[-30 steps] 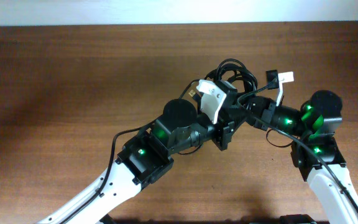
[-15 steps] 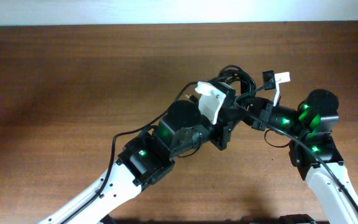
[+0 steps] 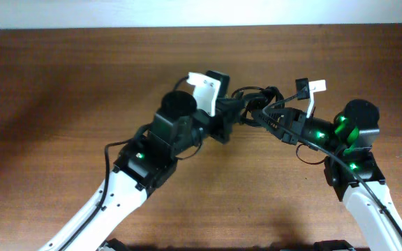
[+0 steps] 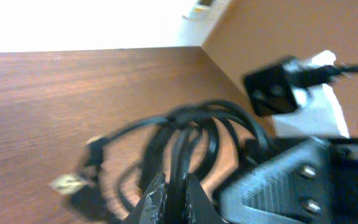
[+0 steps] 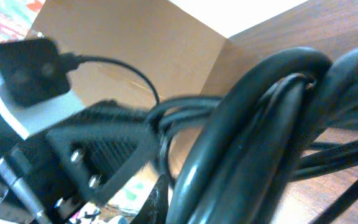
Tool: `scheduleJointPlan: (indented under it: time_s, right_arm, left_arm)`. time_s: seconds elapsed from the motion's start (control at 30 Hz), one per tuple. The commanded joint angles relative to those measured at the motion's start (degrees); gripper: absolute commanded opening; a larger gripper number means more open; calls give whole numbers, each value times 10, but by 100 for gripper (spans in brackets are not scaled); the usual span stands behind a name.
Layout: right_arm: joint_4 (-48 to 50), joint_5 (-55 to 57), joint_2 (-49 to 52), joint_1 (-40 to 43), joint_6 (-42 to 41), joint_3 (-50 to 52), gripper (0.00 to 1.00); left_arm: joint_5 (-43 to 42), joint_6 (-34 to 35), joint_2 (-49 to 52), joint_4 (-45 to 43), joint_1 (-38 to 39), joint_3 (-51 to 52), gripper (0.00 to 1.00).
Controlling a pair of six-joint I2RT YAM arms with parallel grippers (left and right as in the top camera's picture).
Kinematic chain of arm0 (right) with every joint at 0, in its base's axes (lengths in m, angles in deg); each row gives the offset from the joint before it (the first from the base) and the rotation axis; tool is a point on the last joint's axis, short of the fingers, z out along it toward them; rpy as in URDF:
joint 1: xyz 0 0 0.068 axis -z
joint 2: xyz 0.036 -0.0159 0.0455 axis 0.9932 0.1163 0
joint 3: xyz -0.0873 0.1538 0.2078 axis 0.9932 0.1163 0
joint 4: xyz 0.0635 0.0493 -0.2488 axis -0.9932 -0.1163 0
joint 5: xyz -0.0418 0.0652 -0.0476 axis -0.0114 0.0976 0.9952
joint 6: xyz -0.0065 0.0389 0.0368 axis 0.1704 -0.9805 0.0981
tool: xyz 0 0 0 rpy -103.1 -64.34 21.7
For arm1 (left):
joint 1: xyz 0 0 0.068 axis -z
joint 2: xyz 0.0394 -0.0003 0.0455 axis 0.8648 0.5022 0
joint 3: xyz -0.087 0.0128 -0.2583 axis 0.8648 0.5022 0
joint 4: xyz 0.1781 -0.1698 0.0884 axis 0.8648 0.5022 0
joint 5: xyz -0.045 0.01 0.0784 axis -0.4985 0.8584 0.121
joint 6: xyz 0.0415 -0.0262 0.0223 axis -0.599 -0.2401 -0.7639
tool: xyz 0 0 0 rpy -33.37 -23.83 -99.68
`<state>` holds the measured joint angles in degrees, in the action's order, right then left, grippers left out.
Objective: Untangle cables
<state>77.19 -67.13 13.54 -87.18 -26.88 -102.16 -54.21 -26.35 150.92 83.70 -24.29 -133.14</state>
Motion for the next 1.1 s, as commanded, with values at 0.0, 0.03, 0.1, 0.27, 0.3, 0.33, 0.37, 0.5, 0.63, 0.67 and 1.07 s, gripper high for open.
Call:
scheduleJointPlan:
  time_s: [0.0, 0.03, 0.1, 0.27, 0.3, 0.33, 0.37, 0.5, 0.63, 0.67, 1.07]
  right_arm:
    - [4, -45, -4, -2, 9, 0, 4]
    - [4, -47, -4, -2, 9, 0, 4]
    - [4, -49, -4, -2, 9, 0, 4]
    - [5, -55, -4, -2, 9, 0, 4]
    - [7, -60, -4, -2, 9, 0, 4]
    - [12, -64, -4, -2, 9, 0, 4]
    - [16, -68, -4, -2, 9, 0, 4]
    - [35, -80, -4, -2, 8, 0, 4]
    - [67, -108, -4, -2, 9, 0, 4]
    - [75, -115, -4, -2, 8, 0, 4]
    - [91, -132, -4, -2, 9, 0, 4]
  left_arm:
    - [45, -5, -4, 0, -43, -13, 0]
    - [45, -5, -4, 0, -49, -13, 0]
    - [45, -6, -4, 0, -60, -13, 0]
    - [64, -6, -4, 8, -71, -13, 0]
    - [72, -6, -4, 13, -71, -13, 0]
    - [79, -6, -4, 18, -71, -13, 0]
    - [85, -6, -4, 24, -71, -13, 0]
    - [84, -6, -4, 26, -71, -13, 0]
    - [87, -6, -4, 26, -71, -13, 0]
    - [92, -6, -4, 26, -71, -13, 0]
    - [-65, -65, -4, 30, -71, -13, 77]
